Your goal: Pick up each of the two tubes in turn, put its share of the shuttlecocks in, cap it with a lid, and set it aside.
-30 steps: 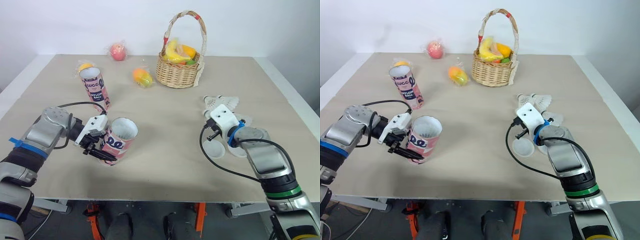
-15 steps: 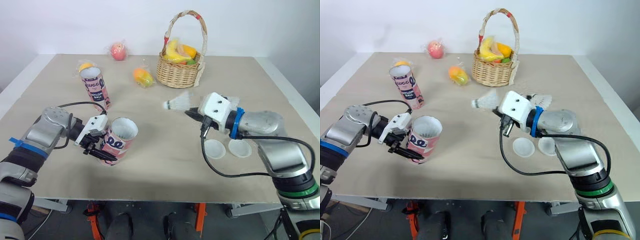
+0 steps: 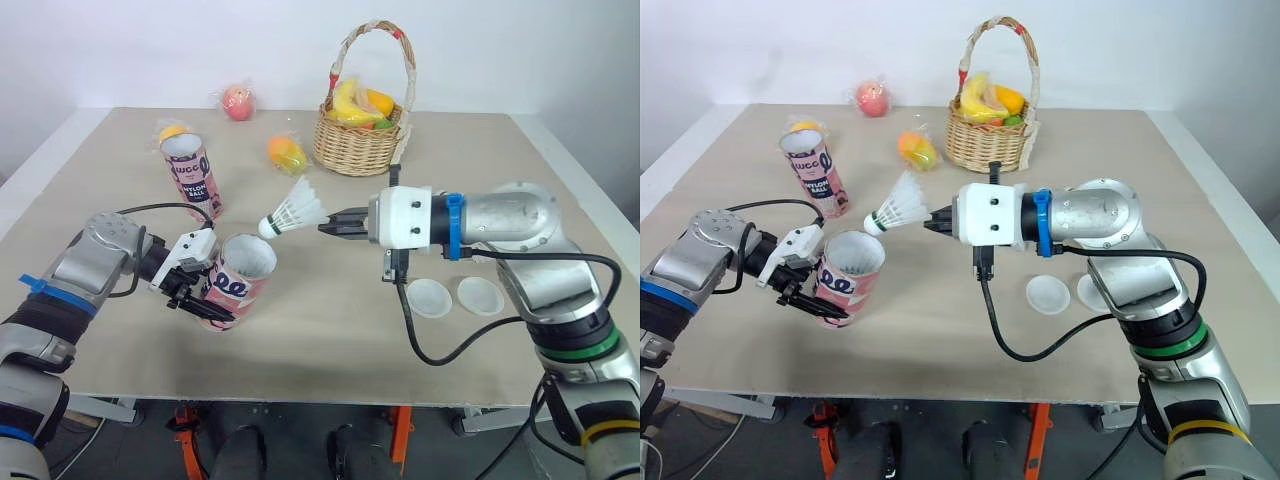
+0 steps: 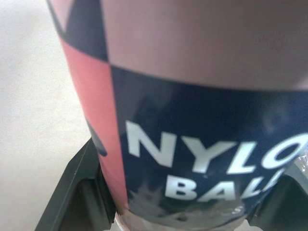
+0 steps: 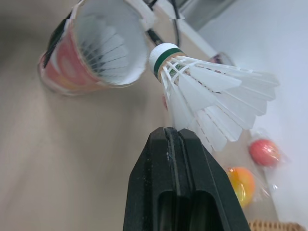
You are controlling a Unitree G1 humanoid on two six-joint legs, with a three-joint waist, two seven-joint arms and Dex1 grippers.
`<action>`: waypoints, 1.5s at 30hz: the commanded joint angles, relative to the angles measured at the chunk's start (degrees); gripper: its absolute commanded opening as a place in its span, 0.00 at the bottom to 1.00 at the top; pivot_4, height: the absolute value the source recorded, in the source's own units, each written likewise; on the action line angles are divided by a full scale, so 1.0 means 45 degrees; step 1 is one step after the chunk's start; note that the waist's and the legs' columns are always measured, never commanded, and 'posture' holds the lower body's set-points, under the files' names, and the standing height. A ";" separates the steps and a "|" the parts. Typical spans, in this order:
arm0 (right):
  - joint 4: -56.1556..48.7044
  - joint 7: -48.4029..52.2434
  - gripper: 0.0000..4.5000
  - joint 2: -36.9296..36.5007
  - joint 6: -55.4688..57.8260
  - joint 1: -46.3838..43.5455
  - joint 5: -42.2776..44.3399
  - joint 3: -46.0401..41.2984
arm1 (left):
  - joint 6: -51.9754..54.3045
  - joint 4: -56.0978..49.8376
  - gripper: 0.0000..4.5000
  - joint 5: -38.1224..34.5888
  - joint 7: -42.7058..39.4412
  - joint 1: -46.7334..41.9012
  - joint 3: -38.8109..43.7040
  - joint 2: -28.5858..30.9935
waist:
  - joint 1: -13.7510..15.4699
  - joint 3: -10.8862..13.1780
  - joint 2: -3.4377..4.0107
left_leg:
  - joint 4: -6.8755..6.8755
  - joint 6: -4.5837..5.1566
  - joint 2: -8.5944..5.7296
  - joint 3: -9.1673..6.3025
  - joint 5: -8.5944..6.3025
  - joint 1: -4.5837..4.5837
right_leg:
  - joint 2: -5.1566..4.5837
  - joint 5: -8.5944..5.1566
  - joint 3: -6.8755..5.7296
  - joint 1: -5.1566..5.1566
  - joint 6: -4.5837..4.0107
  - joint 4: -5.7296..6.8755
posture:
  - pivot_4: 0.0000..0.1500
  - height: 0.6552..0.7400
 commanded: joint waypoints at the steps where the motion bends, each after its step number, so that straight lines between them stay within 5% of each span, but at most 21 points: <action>1: -0.0205 0.0622 0.02 0.0104 -0.0611 -0.0546 -0.0144 0.0319 | 0.0099 -0.0009 0.64 0.0168 0.0022 -0.0093 -0.0061 0.0070 | 0.0014 0.0000 0.0000 | 0.0000 0.0000 0.0001 -0.0003 0.0000 0.0000 | 0.0000 -0.0001 -0.0004 0.0001 -0.0002 0.0000 | 1.00 0.99; 9: 0.0380 0.1249 0.02 0.0682 -0.1116 -0.1121 -0.0248 0.0831 | 0.0117 0.0027 0.64 0.0184 0.0022 -0.0162 -0.0048 0.0090 | 0.0020 0.0001 0.0001 | 0.0001 0.0000 0.0004 0.0001 0.0000 0.0001 | 0.0001 0.0001 -0.0002 -0.0002 -0.0005 0.0002 | 1.00 0.99; 12: 0.0785 0.1301 0.22 0.1114 -0.0379 -0.1404 0.0126 0.0783 | 0.0159 -0.0054 0.64 0.0167 0.0022 -0.0090 -0.0013 0.0092 | 0.0033 0.0001 0.0001 | 0.0001 0.0000 0.0010 -0.0004 0.0000 0.0000 | 0.0004 0.0002 -0.0012 -0.0002 -0.0012 0.0002 | 1.00 0.99; 18: 0.0891 0.1463 0.83 0.1476 0.1223 -0.1652 0.1327 0.0242 | 0.0196 -0.0088 0.64 0.0168 0.0022 -0.0062 0.0005 0.0094 | 0.0044 0.0001 0.0001 | -0.0001 0.0000 0.0012 -0.0004 0.0000 -0.0002 | 0.0003 0.0002 -0.0012 -0.0003 -0.0019 0.0003 | 1.00 0.99; 24: 0.2550 0.0226 0.83 0.2659 0.4707 -0.2557 0.3191 -0.1003 | 0.0111 -0.0014 0.64 0.0183 0.0022 -0.0108 -0.0078 0.0074 | 0.0040 0.0001 0.0002 | 0.0001 0.0000 0.0016 -0.0003 0.0001 0.0001 | 0.0006 0.0009 -0.0014 -0.0004 -0.0025 0.0006 | 1.00 0.99; 27: 0.3120 -0.0142 0.61 0.2942 0.5945 -0.2816 0.2827 -0.0343 | 0.0034 0.0084 0.64 0.0209 0.0022 -0.0168 -0.0144 0.0045 | 0.0042 0.0001 0.0003 | 0.0000 0.0000 0.0019 -0.0002 0.0001 0.0002 | 0.0007 0.0012 -0.0014 -0.0006 -0.0034 0.0007 | 1.00 0.99; 31: 0.3202 0.0328 0.15 0.2933 0.6077 -0.3019 0.2579 0.0369 | -0.0030 0.0156 0.64 0.0196 0.0022 -0.0212 -0.0209 0.0027 | 0.0064 0.0002 0.0004 | -0.0001 0.0000 0.0012 -0.0003 0.0000 -0.0020 | 0.0004 0.0009 -0.0014 -0.0021 -0.0038 0.0007 | 1.00 0.99; 33: 0.3463 0.0528 0.01 0.3113 0.6063 -0.3350 0.2535 0.0598 | -0.0078 0.0231 0.64 0.0200 0.0022 -0.0246 -0.0248 0.0016 | 0.0062 0.0004 0.0006 | -0.0003 0.0000 0.0011 -0.0005 0.0000 -0.0023 | 0.0005 0.0006 -0.0014 -0.0021 -0.0038 0.0007 | 1.00 0.99; 45: 0.6276 0.4887 0.01 0.3704 0.4147 -0.6006 0.0627 0.4099 | -0.0194 0.0396 0.64 0.0168 0.0022 -0.0372 -0.0412 -0.0002 | 0.0063 0.0007 0.0011 | 0.0004 0.0001 0.0019 -0.0009 0.0001 -0.0021 | 0.0012 0.0007 -0.0027 -0.0028 -0.0031 0.0010 | 1.00 0.99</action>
